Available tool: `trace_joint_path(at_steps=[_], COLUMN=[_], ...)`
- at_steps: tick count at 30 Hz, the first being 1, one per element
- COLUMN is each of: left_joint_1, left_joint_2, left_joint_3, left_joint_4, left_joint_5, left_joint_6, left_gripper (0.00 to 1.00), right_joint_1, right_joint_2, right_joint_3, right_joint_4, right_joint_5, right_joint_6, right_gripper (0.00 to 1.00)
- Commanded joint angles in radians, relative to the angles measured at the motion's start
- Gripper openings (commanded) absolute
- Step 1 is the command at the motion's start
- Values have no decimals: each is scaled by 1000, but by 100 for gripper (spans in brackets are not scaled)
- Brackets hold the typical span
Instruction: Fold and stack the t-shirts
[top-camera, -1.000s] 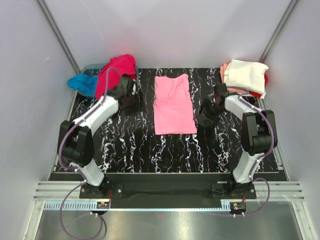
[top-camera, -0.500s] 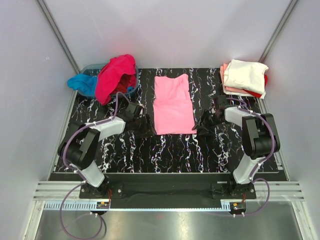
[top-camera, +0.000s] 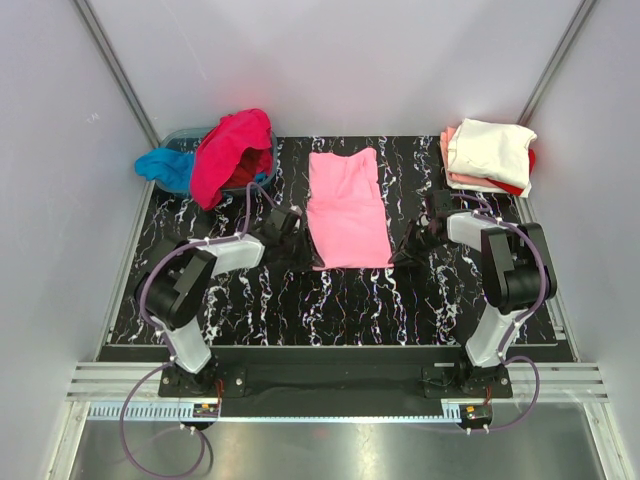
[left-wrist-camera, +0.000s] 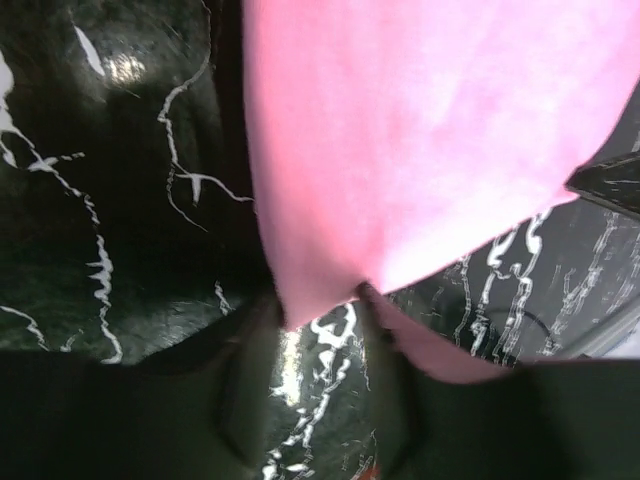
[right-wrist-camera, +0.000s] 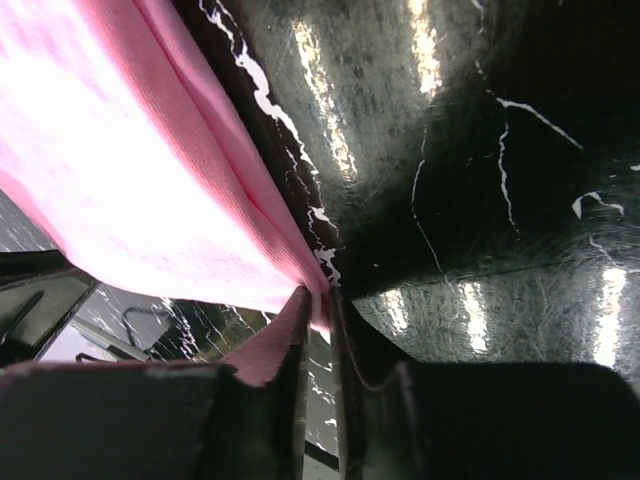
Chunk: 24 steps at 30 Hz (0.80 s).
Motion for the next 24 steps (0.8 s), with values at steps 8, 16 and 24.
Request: trace_joint_path(at_steps=[8,16,24], left_joint_1=[-55,-228,-499], left_joint_2=[20,-249,-585], left_joint_3=[58,-9,-164], left_joint_4=[-130,-296,-461], left_joint_5=[-173,-246,-369], left_joint_6=[39,-40,-246], left_gripper=[0,0,0], right_joint_1=[8,9,80], right_joint_2=[-21,-445,-1050], right_joint_3=[5,-239,-443], right_joint_4=[32,-26,-313], right_joint_5=[-23,-14,-31], right_joint_6=[-20,120,263], right_gripper=[0,0,0])
